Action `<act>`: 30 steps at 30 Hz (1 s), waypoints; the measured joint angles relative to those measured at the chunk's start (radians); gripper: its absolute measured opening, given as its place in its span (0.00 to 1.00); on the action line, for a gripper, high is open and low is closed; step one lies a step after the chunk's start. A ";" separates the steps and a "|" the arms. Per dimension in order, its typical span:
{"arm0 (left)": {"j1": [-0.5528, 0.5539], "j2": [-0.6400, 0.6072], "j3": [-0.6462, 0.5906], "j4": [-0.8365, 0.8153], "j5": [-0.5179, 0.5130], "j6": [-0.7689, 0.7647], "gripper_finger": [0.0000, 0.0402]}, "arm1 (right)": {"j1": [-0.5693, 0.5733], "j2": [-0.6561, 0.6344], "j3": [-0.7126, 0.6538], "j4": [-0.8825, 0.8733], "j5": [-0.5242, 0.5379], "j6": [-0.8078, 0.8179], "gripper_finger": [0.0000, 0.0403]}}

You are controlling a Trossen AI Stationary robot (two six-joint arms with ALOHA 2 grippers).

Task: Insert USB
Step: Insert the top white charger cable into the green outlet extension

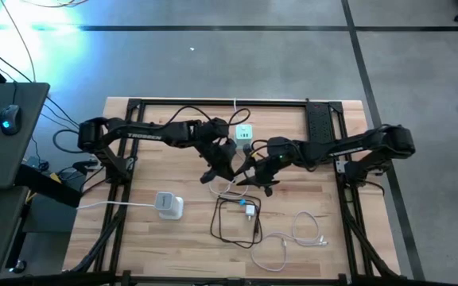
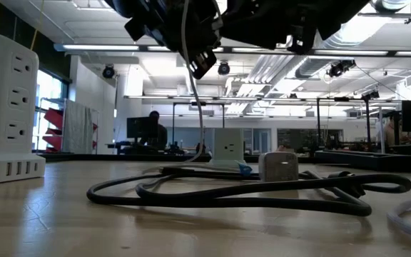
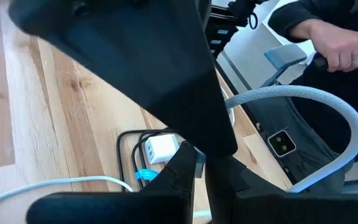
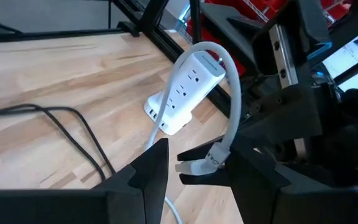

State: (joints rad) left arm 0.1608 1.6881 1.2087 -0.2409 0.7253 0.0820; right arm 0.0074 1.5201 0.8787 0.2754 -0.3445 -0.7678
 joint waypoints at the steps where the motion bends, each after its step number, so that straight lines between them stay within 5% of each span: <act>1: 0.000 0.002 0.000 0.000 0.003 0.000 0.00 | 0.000 0.005 0.000 0.000 0.001 0.001 0.34; 21: 0.001 0.010 -0.002 -0.008 -0.003 0.006 0.00 | 0.000 0.010 0.001 -0.058 0.091 0.000 0.34; 30: 0.001 0.010 -0.002 -0.010 0.003 0.007 0.00 | 0.001 0.010 0.001 -0.086 0.107 -0.026 0.20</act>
State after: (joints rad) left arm 0.1616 1.6979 1.2068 -0.2508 0.7282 0.0887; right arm 0.0086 1.5303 0.8799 0.1898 -0.2375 -0.7940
